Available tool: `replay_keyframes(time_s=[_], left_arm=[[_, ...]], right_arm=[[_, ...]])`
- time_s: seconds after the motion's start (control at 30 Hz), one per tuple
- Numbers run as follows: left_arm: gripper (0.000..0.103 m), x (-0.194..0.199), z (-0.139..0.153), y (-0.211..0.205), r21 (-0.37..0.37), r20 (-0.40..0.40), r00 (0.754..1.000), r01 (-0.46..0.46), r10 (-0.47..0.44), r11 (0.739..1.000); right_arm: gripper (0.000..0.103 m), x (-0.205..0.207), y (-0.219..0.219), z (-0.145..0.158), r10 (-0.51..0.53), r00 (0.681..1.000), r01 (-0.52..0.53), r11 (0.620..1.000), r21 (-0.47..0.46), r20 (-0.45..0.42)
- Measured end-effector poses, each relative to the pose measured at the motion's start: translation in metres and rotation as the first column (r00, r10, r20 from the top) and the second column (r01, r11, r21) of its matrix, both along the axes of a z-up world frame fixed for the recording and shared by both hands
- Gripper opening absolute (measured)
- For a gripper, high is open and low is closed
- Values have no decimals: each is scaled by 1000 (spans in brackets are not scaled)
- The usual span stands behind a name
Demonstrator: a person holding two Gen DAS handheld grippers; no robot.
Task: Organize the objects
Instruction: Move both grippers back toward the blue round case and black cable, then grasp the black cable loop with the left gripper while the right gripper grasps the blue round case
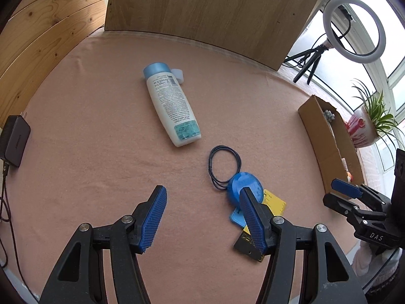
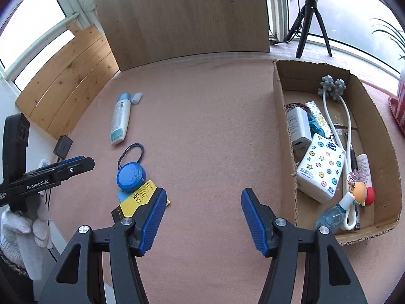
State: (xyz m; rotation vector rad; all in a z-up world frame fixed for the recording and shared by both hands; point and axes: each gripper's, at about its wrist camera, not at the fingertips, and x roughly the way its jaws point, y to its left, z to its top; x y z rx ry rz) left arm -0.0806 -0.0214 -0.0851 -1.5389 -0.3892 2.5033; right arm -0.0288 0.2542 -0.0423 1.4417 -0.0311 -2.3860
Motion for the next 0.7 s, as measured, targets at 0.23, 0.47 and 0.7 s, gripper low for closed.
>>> replay_keyframes(time_s=[0.23,0.47,0.7], left_arm=[[63,9,-5,-18,9,7,999,-36,36,999],[63,17,-9,-28,24,23,998,-54,53,998],[63,22,-7,-36,33,24,997,-71,70,997]], right_arm=[[58,-2,-60,-15,156,988,-157,985,70,13],[59,-8,-106,-37,252,967,-256,960,116,48],[59,-18,-127,-52,272,960,-279,951,135,73]])
